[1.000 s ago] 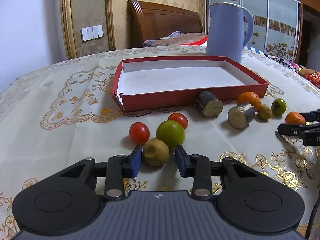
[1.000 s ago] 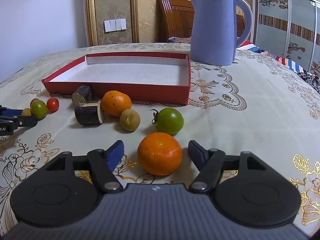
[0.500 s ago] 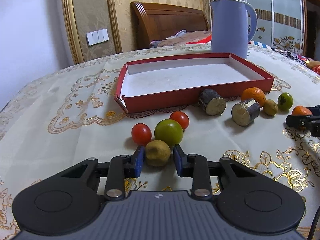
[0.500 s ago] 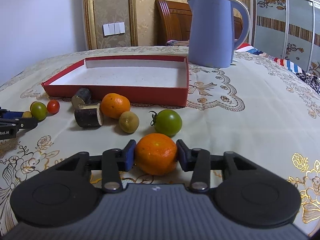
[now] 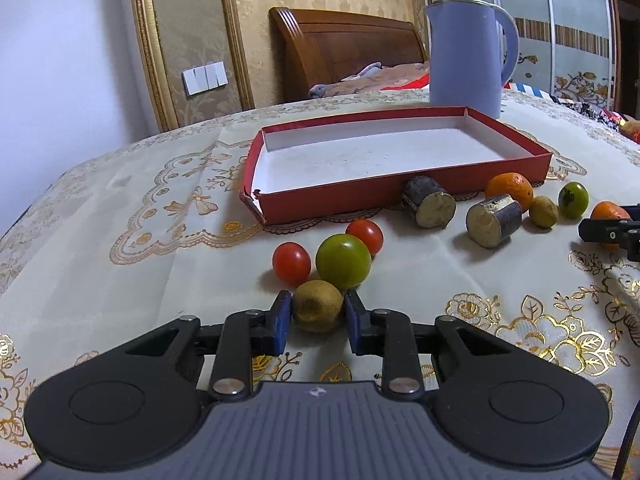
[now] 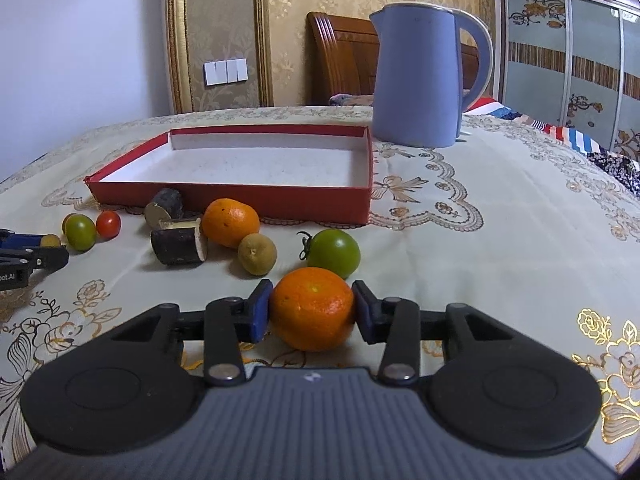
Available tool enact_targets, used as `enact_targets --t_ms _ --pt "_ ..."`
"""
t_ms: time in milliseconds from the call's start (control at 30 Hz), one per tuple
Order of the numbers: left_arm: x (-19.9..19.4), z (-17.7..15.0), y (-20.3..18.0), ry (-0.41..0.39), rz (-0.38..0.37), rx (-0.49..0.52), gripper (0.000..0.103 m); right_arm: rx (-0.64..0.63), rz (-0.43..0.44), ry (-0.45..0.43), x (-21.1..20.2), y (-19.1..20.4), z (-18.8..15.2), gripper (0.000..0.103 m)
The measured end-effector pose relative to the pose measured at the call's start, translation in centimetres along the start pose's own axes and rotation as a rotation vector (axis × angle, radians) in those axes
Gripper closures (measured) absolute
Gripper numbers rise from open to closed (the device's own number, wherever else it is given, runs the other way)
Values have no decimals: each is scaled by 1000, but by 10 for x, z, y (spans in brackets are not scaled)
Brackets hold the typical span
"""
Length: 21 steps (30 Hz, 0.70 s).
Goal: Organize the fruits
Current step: 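Lift and carry the orange with the right gripper while the left carries the brown fruit into the tray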
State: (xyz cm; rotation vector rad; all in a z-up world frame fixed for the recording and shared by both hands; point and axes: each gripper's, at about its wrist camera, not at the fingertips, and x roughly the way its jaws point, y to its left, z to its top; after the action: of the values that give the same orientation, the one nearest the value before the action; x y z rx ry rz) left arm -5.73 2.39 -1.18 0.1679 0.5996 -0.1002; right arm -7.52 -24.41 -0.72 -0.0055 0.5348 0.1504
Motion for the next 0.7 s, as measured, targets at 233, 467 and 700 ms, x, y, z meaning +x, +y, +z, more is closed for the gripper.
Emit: enact_targets --t_ms 233,467,700 --pt "-8 12 16 -21 -27 -91 75 6 -3 -29 -4 0 3 63" --pt "-3 39 29 -42 -42 -161 75 -5 1 -94 -9 4 21 63" --pt "20 61 9 -29 -45 -139 75 -1 -3 -135 -4 6 41 63"
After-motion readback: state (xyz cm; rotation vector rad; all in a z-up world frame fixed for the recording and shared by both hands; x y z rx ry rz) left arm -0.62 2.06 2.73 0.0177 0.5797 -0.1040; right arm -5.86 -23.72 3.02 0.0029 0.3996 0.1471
